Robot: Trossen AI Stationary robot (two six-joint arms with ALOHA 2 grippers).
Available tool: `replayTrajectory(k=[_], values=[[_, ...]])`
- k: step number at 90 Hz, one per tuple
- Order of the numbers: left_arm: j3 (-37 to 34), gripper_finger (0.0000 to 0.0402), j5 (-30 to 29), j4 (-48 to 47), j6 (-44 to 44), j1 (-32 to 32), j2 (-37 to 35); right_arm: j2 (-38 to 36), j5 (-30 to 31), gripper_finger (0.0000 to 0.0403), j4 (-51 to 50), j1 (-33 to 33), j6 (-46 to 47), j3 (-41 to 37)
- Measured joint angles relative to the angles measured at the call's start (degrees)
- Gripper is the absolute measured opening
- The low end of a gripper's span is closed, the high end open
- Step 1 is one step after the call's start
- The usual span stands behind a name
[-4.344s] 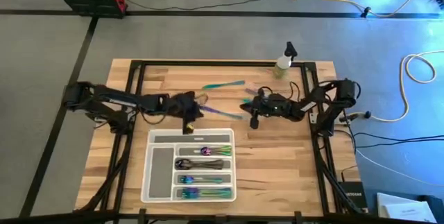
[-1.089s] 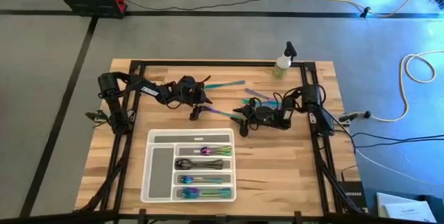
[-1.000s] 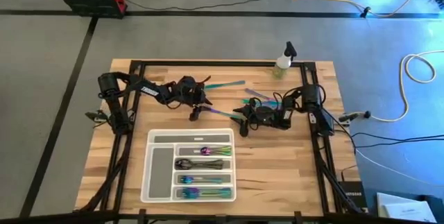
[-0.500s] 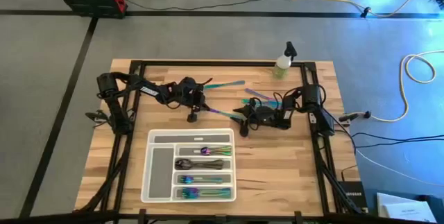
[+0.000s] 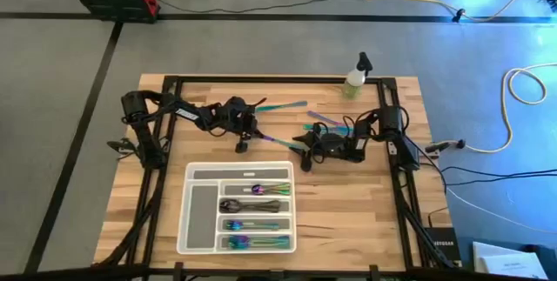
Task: Sort silverware
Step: Put the blue table knife into the white silverware tray
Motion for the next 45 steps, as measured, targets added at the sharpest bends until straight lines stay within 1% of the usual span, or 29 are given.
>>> replayTrajectory(k=[27,45], values=[[-0.04,0.0,0.16,-0.12,-0.37,0.0,0.04,0.0,-0.13,0.009,-0.21,0.07,-0.11,0.0],[-0.07,0.0,0.28,-0.15,-0.33,0.0,0.09,0.0,-0.36,0.0062,-0.22,0.07,-0.75,0.0]])
